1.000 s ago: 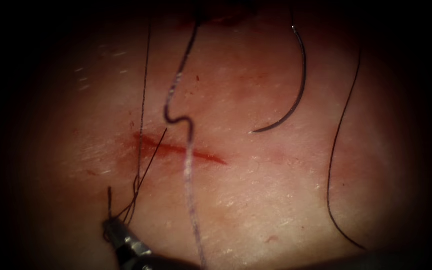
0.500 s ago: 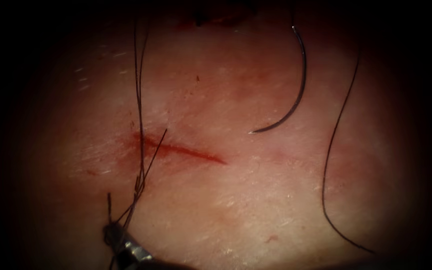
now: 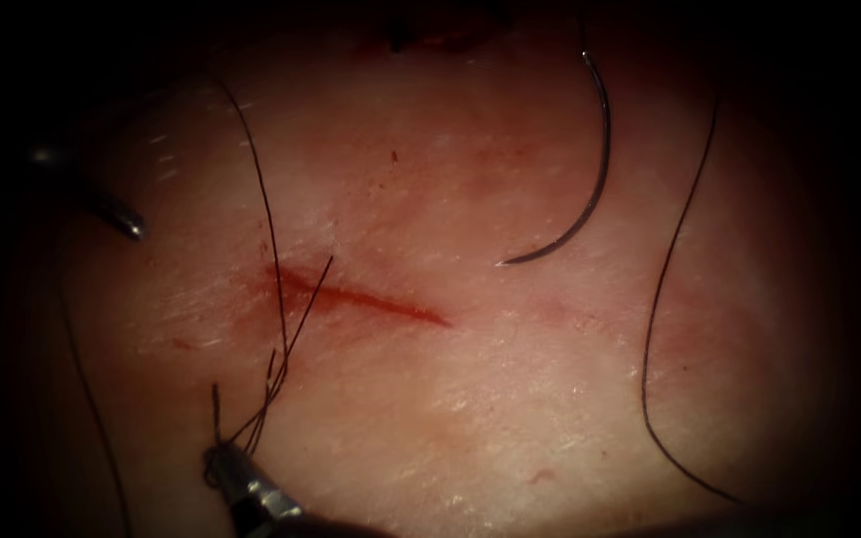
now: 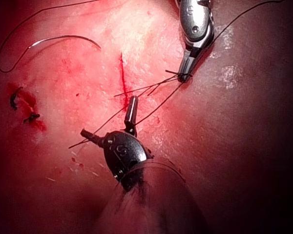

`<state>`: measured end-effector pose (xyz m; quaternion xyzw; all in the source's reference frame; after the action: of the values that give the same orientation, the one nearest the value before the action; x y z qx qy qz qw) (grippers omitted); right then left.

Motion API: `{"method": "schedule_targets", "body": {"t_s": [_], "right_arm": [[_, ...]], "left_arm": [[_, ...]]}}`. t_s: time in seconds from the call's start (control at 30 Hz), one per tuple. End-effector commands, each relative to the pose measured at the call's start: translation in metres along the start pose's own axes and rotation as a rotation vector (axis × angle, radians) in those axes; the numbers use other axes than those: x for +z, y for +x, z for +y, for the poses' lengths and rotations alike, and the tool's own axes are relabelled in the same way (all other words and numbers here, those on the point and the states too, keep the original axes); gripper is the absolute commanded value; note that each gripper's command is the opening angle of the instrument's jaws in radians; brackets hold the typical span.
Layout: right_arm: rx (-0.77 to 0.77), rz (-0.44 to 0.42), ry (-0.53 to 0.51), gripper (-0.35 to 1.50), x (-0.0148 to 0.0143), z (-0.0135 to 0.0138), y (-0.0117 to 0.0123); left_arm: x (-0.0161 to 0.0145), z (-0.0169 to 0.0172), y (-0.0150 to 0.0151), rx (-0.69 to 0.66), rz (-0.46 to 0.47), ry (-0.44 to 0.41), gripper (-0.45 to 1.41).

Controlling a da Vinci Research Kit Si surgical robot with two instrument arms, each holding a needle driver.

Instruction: Wound Closure

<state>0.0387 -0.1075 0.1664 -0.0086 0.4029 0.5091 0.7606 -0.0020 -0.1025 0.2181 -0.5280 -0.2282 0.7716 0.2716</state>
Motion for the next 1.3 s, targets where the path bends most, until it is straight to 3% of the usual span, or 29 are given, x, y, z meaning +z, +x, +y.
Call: {"method": "schedule_targets", "body": {"t_s": [0.03,0.43,0.6,0.93,1.3], "right_arm": [[0.005,-0.005,0.008,-0.35,-0.0002,-0.0016,-0.0009],[0.004,-0.005,0.012,-0.35,-0.0002,-0.0016,-0.001],[0.003,-0.005,0.013,-0.35,-0.0003,-0.0016,-0.001],[0.003,-0.005,0.014,-0.35,-0.0005,-0.0016,-0.001],[0.001,-0.006,0.023,-0.35,-0.0004,-0.0018,-0.0012]], "left_arm": [[0.0014,0.0012,-0.0013,0.0,-0.012,0.001,1.18],[0.0077,-0.0004,-0.0045,0.048,-0.101,-0.016,1.08],[0.0101,-0.0021,-0.0055,0.113,-0.182,-0.097,0.73],[0.0089,-0.0041,-0.006,0.235,-0.385,-0.179,0.64],[0.0065,-0.0029,-0.0064,0.319,-0.464,-0.259,0.73]]}}
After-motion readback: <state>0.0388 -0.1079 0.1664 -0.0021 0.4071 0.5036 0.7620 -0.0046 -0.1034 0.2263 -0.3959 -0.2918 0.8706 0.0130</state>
